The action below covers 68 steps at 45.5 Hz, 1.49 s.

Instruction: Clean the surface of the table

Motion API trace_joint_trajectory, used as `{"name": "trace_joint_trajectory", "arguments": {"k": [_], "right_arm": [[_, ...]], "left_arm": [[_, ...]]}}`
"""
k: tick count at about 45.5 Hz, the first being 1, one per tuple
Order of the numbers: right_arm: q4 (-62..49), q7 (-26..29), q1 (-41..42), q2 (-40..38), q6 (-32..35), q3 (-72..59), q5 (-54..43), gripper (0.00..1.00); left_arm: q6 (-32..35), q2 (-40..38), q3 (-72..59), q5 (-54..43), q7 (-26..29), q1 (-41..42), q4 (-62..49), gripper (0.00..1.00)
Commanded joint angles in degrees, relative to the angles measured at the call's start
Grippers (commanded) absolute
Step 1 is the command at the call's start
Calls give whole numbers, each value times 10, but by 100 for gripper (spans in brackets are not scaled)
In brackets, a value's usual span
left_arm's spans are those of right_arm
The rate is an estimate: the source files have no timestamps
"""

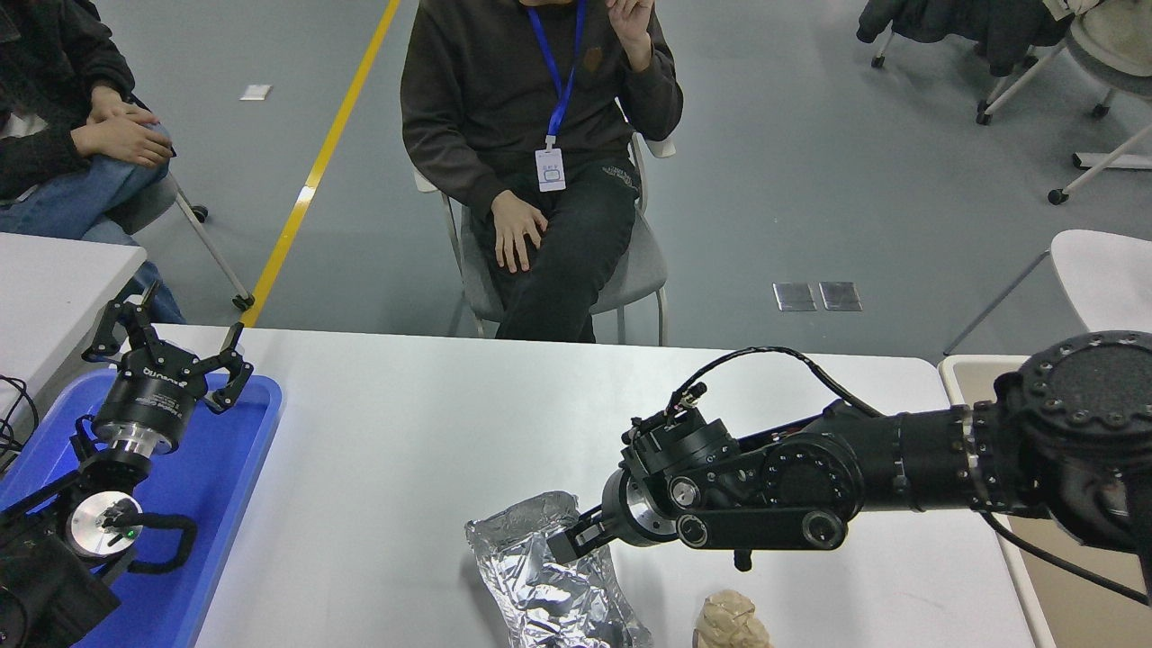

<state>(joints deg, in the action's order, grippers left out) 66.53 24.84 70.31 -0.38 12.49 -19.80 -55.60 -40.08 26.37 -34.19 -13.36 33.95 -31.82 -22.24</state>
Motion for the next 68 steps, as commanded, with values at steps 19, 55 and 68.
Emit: {"name": "trace_joint_trajectory", "arguments": {"k": [19,55,68], "right_arm": [[-58,6,-71,4,-13,20,0,94],[-44,1,-76,4,-7,27,10,91],[-46,-2,-105,4,-12,24,1,79]], "left_arm": [[0,0,0,0,0,0,0,100],[0,0,0,0,1,0,0,100],[0,0,0,0,1,0,0,100]]}}
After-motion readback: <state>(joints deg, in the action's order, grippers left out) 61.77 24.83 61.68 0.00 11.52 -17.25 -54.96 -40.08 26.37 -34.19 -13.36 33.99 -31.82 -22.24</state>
